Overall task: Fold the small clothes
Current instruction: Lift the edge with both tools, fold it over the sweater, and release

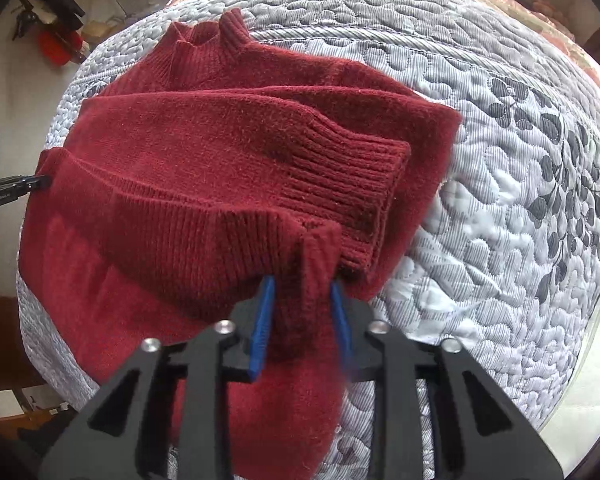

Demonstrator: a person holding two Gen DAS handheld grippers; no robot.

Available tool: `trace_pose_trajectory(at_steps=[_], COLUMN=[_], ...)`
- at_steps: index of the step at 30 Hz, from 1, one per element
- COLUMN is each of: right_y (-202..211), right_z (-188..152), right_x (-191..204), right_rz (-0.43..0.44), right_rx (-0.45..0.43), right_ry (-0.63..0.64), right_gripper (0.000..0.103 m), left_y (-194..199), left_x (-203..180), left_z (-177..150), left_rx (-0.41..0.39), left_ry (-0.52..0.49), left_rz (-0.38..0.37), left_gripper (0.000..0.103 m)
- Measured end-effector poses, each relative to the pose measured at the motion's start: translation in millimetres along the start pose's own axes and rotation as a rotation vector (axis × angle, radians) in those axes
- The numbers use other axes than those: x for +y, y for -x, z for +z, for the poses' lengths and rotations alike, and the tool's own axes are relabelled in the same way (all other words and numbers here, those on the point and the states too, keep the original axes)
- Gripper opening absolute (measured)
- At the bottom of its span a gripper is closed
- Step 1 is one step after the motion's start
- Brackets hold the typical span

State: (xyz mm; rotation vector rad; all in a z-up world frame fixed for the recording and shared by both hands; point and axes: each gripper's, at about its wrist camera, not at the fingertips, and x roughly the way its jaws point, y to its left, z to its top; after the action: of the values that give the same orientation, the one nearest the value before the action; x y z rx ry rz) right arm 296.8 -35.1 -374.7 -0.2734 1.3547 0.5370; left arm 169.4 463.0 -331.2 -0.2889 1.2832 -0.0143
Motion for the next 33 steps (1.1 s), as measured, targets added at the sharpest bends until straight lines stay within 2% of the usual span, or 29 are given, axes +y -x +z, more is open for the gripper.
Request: trace_pose_trajectory(at_steps=[2,5,11,19,22,27,33], right_y=[3,11,34,77,93,110,114], right_z=[-1,-4,-12,-11,-2,27,67], right_x=[-4,-6,-5,-11,-14,-21,-32], right_rz=[-0.008,-0.013,0.022,0.036,0.043,0.048,0.052], right_rx=[-0.002,-0.025,-0.104,-0.213,-0.248,-0.309,-0.347], right_ry=[-0.021,-0.047,-0.082,-0.13,-0.128,-0.125,-0.126], right_gripper=[0.011,0.007,0.005,0.005,0.005,0.005,0.005], left_y=[4,9,24,64,81,100,100], left_x=[-1,-1,1,-5,-9,-9,-13], left_z=[-2,-7,-14,-13,2,46,98], left_rx=[-0.02,-0.054,-0.127,-0.22,-0.244,-0.306,-0.346], left_ry=[0.009,0.026,0.075,0.091,0.06,0.014,-0.075], left_rz=[0.006,0.02,0.004,-0.021,-0.023,-0.044,-0.039], left_gripper=[0.013,0.012,0.012,0.012,0.012,0.012,0.012])
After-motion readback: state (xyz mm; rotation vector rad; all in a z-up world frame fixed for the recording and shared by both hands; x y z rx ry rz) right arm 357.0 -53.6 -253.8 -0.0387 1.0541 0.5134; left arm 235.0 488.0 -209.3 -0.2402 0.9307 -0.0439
